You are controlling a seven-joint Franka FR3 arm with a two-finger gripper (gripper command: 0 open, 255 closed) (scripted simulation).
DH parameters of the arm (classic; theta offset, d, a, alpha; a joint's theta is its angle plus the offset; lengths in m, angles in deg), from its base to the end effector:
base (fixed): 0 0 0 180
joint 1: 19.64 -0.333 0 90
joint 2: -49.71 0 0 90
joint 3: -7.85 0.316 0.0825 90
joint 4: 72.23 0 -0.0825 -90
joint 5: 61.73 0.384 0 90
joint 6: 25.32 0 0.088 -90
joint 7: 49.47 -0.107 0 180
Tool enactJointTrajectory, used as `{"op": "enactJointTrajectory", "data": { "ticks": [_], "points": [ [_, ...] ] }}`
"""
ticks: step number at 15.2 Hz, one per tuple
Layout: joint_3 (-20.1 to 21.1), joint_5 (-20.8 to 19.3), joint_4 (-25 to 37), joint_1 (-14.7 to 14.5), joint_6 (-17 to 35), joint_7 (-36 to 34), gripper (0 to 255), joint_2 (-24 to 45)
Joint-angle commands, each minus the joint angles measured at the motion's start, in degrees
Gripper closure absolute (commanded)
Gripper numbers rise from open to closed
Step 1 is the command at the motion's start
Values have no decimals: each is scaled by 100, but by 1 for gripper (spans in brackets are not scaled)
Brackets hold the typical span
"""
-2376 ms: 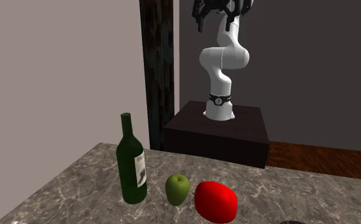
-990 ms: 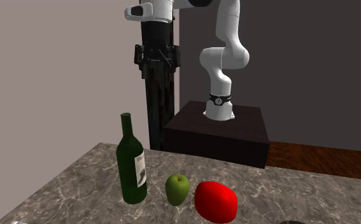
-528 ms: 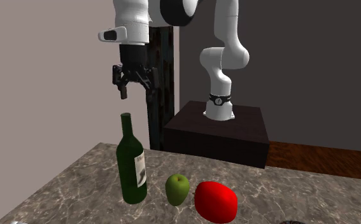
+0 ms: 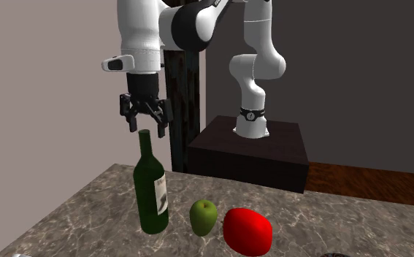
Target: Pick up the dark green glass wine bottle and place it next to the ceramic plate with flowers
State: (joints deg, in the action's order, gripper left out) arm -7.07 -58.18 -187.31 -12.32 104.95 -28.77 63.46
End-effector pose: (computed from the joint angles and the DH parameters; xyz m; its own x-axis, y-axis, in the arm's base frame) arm 0.5548 -0.2199 0.3437 0.9980 -0.0576 0.0277 -0.0583 -0.9980 0.0240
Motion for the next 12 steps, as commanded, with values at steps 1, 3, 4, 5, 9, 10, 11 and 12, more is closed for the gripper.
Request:
{"op": "enactJointTrajectory", "data": {
  "ticks": [1,3,4,5,9,10,11,12],
  "points": [
    [7,36,-46,16,137,33,0,90],
    [10,46,-58,19,175,39,0,117],
    [10,46,-58,19,175,40,0,117],
    [10,46,-58,19,175,40,0,117],
    [10,46,-58,19,175,40,0,117],
    [10,46,-58,19,175,39,255,117],
    [10,46,-58,19,175,39,255,117],
    [10,46,-58,19,175,39,255,117]
  ]
}}
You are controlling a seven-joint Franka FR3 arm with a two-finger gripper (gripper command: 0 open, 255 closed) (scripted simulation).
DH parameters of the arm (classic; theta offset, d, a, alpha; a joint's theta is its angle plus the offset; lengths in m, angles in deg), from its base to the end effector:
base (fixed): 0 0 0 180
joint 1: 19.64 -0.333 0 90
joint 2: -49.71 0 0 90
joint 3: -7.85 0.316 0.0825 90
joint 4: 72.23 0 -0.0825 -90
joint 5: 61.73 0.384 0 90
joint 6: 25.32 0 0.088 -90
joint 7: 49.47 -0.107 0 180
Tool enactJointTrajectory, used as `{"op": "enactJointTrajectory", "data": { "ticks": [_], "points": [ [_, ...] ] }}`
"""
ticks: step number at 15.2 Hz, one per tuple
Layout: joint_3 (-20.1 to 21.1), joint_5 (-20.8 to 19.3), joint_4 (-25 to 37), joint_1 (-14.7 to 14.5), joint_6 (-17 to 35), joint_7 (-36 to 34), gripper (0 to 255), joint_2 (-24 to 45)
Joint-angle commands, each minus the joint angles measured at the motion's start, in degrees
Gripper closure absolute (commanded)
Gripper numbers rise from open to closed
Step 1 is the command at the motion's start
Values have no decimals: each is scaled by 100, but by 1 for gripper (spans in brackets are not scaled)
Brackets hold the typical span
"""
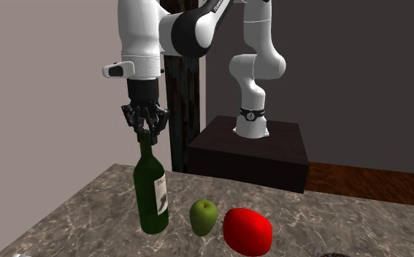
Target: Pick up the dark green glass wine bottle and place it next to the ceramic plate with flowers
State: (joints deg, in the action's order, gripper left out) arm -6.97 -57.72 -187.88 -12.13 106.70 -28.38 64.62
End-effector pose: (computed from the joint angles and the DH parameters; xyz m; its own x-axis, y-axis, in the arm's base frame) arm 0.5547 -0.2211 0.3303 0.9979 -0.0577 0.0287 -0.0584 -0.9980 0.0242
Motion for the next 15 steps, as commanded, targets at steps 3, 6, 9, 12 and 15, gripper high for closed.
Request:
{"op": "enactJointTrajectory", "data": {
  "ticks": [3,6,9,12,15],
  "points": [
    [0,0,0,0,-1,0,255,1],
    [0,0,-1,0,-1,0,255,0],
    [-11,-33,47,-9,-134,-21,255,-87],
    [-25,-79,133,-21,-338,-50,255,-210],
    [-37,-121,228,-31,-543,-76,255,-324]
  ]
}}
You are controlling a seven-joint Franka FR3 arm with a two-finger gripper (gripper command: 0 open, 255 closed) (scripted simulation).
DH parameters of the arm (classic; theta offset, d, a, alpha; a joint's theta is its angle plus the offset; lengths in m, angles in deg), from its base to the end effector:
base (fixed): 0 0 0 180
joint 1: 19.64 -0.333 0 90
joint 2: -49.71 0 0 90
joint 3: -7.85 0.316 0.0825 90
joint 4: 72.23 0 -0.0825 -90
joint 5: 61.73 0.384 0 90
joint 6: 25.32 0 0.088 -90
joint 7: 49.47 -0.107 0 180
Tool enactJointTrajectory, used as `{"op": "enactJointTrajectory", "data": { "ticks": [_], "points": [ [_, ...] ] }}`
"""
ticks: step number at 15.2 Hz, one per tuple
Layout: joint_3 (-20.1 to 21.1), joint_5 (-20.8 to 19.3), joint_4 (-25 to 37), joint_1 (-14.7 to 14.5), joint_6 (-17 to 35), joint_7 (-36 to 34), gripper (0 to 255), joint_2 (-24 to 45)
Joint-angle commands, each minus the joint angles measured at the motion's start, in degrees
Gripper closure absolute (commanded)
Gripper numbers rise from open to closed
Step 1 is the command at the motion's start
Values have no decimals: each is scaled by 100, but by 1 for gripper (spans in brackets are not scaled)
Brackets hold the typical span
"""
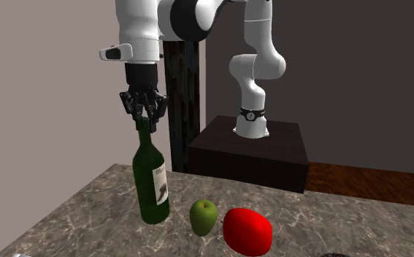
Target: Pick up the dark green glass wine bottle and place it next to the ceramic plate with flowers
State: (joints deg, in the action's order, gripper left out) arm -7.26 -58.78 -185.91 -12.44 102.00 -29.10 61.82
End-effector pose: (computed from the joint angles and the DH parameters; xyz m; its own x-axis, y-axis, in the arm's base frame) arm 0.5552 -0.2204 0.3665 0.9980 -0.0574 0.0282 -0.0581 -0.9980 0.0240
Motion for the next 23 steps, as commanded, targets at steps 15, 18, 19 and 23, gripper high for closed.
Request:
{"op": "enactJointTrajectory", "data": {
  "ticks": [15,18,19,23],
  "points": [
    [-35,-164,682,-29,-1135,-92,255,-471],
    [-37,-181,848,-32,-1353,-102,255,-526],
    [-38,-186,906,-32,-1427,-105,255,-542],
    [-40,-203,1153,-34,-1722,-114,255,-593]
  ]
}}
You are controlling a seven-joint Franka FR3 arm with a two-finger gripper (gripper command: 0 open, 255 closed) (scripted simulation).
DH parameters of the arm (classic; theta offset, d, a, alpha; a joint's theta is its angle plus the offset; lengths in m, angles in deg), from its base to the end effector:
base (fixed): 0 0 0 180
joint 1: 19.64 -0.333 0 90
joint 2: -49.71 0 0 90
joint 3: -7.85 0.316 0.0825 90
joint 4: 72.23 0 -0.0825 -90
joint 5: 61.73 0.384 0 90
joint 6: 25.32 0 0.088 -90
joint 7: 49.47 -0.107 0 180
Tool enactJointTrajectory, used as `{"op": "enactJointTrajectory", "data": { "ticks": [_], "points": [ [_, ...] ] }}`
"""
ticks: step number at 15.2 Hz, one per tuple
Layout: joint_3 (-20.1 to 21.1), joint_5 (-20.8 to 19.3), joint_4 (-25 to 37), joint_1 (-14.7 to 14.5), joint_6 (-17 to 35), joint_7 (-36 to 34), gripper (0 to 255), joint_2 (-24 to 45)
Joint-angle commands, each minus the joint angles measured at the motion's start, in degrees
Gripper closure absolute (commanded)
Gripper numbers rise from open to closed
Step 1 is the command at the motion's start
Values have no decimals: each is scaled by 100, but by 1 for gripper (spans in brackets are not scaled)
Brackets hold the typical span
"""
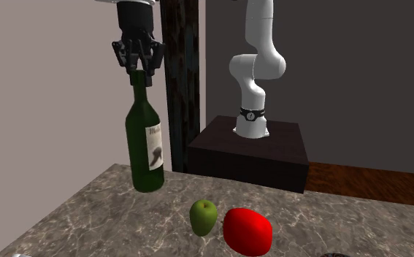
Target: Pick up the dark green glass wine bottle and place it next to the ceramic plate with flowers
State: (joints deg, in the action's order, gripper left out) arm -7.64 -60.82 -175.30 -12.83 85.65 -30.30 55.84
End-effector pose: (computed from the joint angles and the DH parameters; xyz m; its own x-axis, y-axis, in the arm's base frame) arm 0.5540 -0.2203 0.4880 0.9979 -0.0577 0.0285 -0.0584 -0.9980 0.0242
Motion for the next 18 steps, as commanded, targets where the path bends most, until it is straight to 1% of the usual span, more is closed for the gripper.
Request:
{"op": "enactJointTrajectory", "data": {
  "ticks": [1,10,18],
  "points": [
    [-4,-2,157,4,-162,5,255,-6],
    [-9,-12,815,9,-848,3,255,-35],
    [-18,8,1523,26,-1487,20,255,36]
  ]
}}
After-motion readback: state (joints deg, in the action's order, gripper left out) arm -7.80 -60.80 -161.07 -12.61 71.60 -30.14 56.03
